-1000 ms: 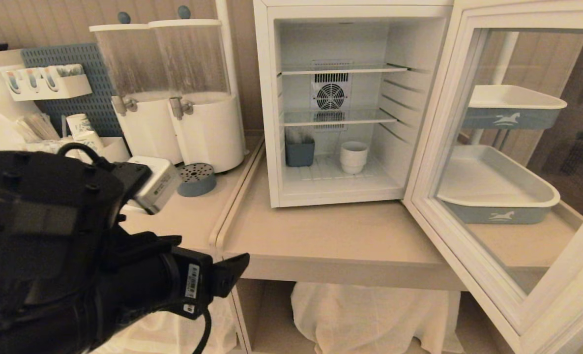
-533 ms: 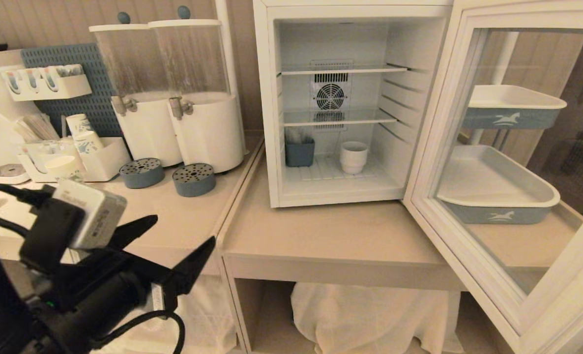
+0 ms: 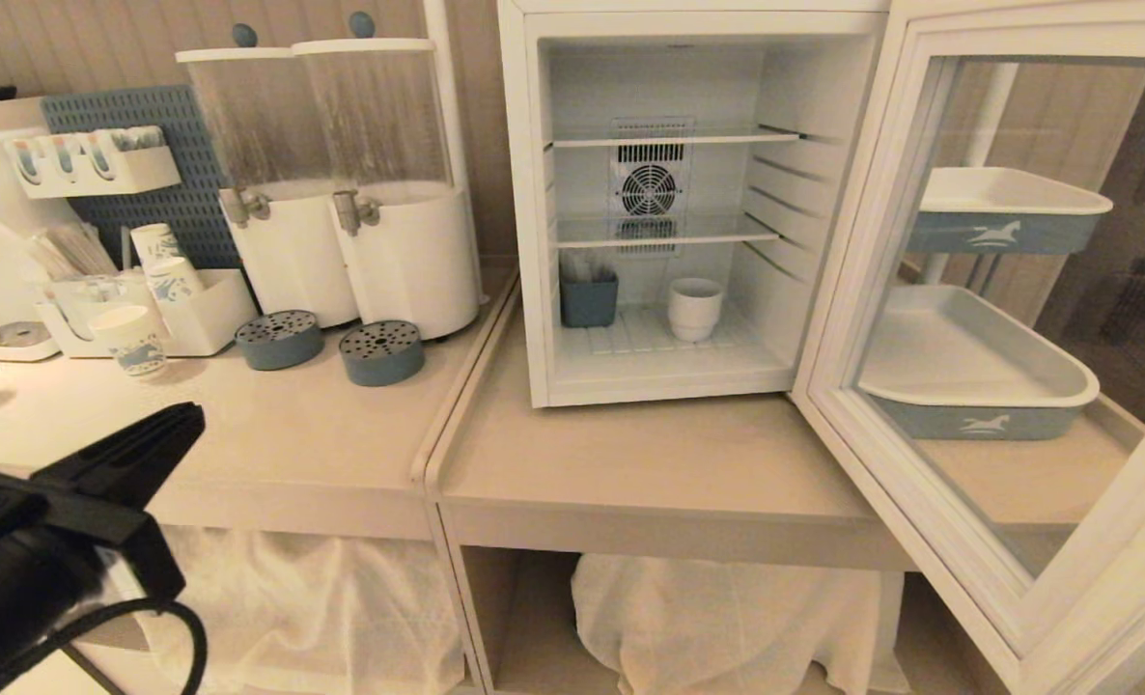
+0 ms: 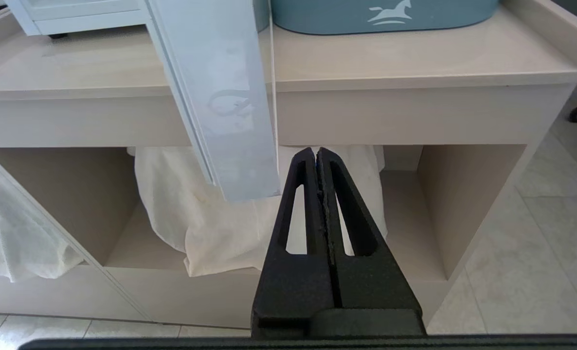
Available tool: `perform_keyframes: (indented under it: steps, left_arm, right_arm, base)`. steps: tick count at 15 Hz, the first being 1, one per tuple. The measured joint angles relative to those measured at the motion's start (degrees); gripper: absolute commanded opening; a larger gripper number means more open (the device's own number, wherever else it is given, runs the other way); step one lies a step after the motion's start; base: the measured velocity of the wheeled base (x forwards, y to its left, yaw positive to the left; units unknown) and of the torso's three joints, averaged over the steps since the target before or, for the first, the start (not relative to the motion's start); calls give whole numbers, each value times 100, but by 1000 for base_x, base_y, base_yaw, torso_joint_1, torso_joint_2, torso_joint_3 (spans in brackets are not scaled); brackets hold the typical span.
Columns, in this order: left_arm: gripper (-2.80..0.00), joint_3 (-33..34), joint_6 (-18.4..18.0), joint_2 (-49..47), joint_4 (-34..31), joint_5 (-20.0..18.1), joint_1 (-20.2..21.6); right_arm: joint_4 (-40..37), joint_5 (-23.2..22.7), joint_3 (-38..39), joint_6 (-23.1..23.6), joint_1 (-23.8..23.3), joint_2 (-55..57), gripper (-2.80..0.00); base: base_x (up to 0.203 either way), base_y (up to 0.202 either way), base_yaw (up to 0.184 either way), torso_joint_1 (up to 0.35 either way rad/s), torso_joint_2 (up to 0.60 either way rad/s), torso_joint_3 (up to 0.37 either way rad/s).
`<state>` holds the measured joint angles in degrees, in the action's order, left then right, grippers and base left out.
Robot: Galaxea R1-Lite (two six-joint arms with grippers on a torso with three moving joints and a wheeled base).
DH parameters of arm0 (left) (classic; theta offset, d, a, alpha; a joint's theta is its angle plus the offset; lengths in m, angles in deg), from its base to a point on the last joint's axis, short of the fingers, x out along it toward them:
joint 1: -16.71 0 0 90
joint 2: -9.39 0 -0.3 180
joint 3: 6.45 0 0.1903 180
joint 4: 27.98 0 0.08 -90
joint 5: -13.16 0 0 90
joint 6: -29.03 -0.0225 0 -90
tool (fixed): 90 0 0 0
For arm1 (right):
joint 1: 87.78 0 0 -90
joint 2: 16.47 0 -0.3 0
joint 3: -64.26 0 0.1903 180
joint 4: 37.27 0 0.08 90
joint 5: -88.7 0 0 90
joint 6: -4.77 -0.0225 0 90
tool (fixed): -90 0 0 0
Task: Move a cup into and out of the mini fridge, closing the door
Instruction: Take the ceramic cup out of the freezer
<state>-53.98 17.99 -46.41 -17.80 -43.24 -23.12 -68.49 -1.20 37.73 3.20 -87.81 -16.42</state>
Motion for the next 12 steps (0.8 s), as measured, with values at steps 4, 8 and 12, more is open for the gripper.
perform_keyframes:
  steps: [4,8,12]
  left_arm:
    - [-280,-284,110,1360,-1479,50,1170]
    - [-280,-461,862,3037,-3684,-564,2313]
    - [-280,-905,2414,3843,-5708,-902,2875]
  right_arm:
    - [5,-1,0,-2,0,0,-280]
    - [6,1,-1,0,0,0,-280]
    - [-5,0,-1,0,2,0,-280]
  base:
    - [0,0,0,0,0,0]
    - [0,0,0,0,0,0]
    - [0,0,0,0,0,0]
